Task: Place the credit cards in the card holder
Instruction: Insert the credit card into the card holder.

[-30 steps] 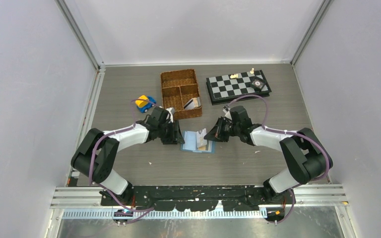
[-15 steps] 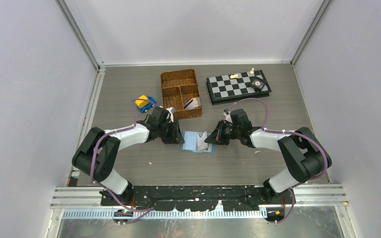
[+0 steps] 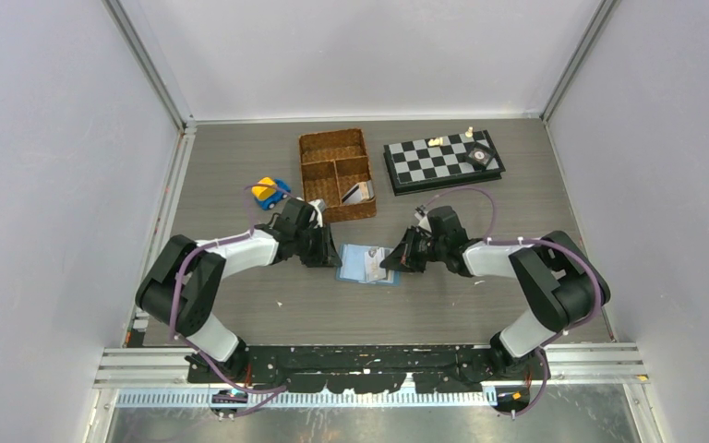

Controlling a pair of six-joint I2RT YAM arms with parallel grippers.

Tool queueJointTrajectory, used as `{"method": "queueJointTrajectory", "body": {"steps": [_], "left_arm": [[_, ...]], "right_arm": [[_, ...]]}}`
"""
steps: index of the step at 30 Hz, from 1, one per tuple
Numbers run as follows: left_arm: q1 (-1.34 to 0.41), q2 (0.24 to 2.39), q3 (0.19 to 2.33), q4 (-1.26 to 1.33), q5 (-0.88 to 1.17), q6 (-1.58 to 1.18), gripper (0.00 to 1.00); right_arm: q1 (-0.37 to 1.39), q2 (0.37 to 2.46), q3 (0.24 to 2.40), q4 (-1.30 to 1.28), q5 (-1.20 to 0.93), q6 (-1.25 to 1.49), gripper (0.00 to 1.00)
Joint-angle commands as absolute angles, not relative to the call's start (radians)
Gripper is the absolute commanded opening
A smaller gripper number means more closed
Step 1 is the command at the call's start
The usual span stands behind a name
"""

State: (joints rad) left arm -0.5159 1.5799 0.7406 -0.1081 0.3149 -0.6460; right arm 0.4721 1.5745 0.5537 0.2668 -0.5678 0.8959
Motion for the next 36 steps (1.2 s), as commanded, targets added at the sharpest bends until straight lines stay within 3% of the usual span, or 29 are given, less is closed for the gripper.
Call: {"method": "queueJointTrajectory", "body": {"steps": [1,16,26,36], "left_arm": [[-0.514,1.615,0.739,-0.117,0.294,-0.629,0.3],[-0.514,1.622,0.735,-0.117,0.305,-0.627,0.21],[-0.515,1.629,0.732,-0.104,0.321,-0.635,0.09],[-0.517,1.631,0.722,-0.079,0.342,-0.654,0.05]], "right_arm": [[0.478,1.608,0.544,0.312,-0.543,0.882,0.01],[0.501,1.687,0.534,0.369,-0.429,0.847,0.0],[0.525,1.689,0.535,0.367,-0.352,0.824,0.0],[0.57,1.714,0.558,0.357,-0.341,0.853,0.0]]}}
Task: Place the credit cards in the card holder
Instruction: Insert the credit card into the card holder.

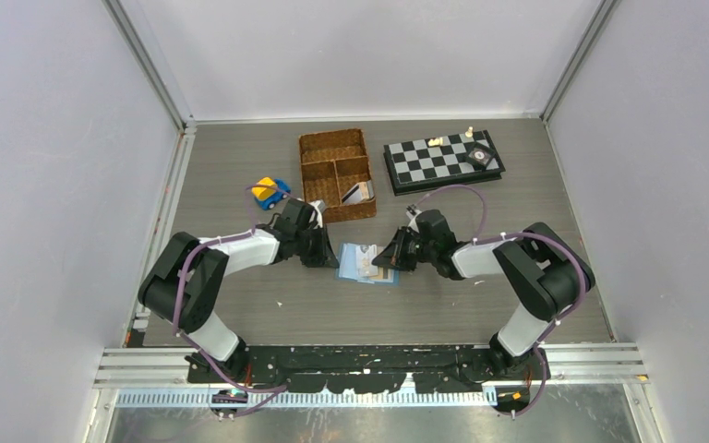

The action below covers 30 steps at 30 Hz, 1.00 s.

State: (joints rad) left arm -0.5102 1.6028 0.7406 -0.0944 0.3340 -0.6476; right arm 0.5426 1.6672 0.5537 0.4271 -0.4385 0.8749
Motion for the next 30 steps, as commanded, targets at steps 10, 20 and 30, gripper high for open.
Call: {"method": "queueJointTrajectory", "body": {"steps": [10,20,30], "left_arm": [[-0.546,1.605,0.676,-0.005,0.352,-0.713,0.02],[-0.546,1.553,0.689,-0.057,0.324,-0.69,0.1],[-0.546,1.563,0.668,-0.008,0.354,-0.711,0.08]], "right_arm": [[0.644,1.707,0.62,0.296,-0.303,0.888,0.18],[0.647,1.533,0.651,0.081,-0.22,0.877,0.44],[0.706,1.55,0.723,-0.044,-0.146,0.921,0.5]]}}
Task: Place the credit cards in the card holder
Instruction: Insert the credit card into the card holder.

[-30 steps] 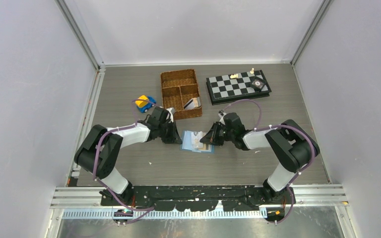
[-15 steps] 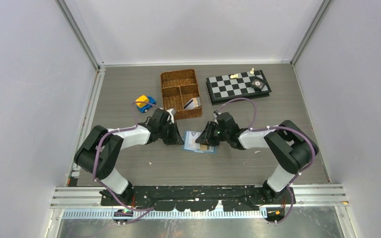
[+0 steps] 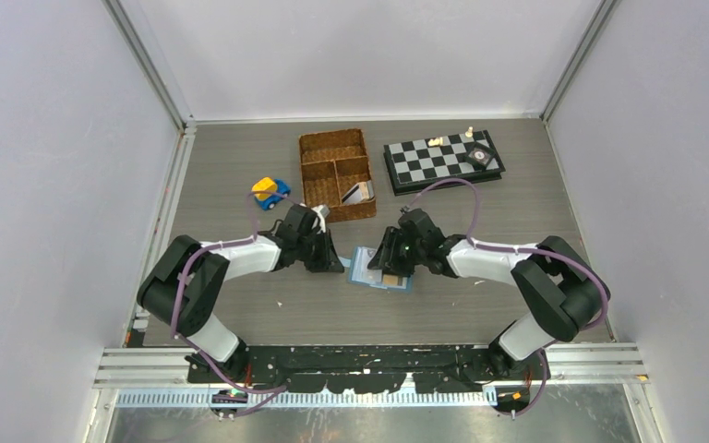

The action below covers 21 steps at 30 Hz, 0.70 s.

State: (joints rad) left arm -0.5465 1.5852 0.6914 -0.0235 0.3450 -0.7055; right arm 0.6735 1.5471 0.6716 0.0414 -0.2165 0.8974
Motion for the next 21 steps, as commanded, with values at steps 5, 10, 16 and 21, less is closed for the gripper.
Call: {"method": "queueJointTrajectory", "body": {"steps": [5,10,16,21], "left_arm": [[-0.558,1.566,0.654,0.032,0.364,-0.732,0.07],[-0.582,1.576,0.64,0.074,0.374,-0.756,0.07],[-0.6,1.557,0.628,0.09,0.372,-0.771,0.07],[-0.596,1.476,0.658,-0.042,0.305,-0.719,0.12]], "right_arm": [[0.748,1.557,0.78,-0.121,-0.057,0.954,0.5],[0.789,1.575,0.829,-0.144,0.045,0.992,0.5],[0.805,1.559,0.814,-0.085,0.104,1.063,0.49],[0.805,1.49,0.813,-0.117,0.141,1.021,0.51]]}}
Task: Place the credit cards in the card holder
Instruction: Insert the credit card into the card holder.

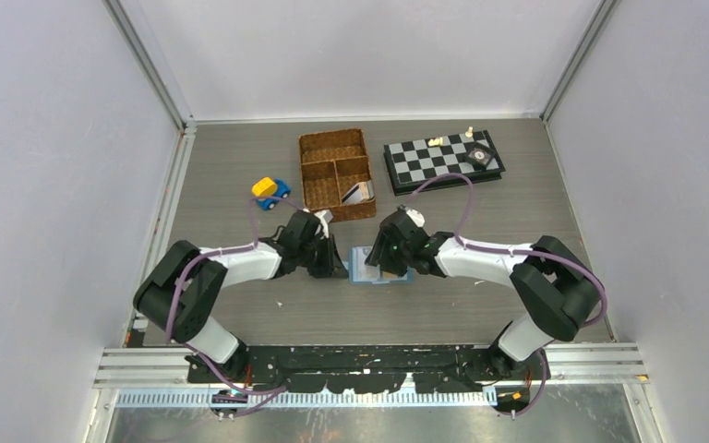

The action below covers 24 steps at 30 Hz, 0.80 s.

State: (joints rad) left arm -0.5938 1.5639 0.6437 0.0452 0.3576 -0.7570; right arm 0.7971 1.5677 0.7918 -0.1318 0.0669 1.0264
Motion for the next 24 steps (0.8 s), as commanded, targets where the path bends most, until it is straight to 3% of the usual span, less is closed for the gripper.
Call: {"method": "queueJointTrajectory", "body": {"steps": [1,7,10,18,24], "left_arm": [[-0.592,1.454,0.668,-0.078,0.294,-0.704,0.16],[-0.564,1.322,0.729,-0.248,0.218,-0.633,0.43],[-0.54,1.32,0.762,-0.305,0.201,-0.597,0.5],[-0.526,1.42,0.807,-0.301,0.235,-0.587,0.52],[-0.526,1.491,0.808,-0.233,0.291,-0.613,0.42]], "right_arm": [[0.805,1.47,0.813,-0.126,0.144,1.005,0.52],[0.775,1.381,0.865,-0.28,0.155,0.843,0.63],[0.741,1.351,0.87,-0.328,0.151,0.787,0.64],[0.633,1.287,0.811,-0.347,0.091,0.758,0.64],[0.585,1.241,0.77,-0.347,0.072,0.758,0.64]]}}
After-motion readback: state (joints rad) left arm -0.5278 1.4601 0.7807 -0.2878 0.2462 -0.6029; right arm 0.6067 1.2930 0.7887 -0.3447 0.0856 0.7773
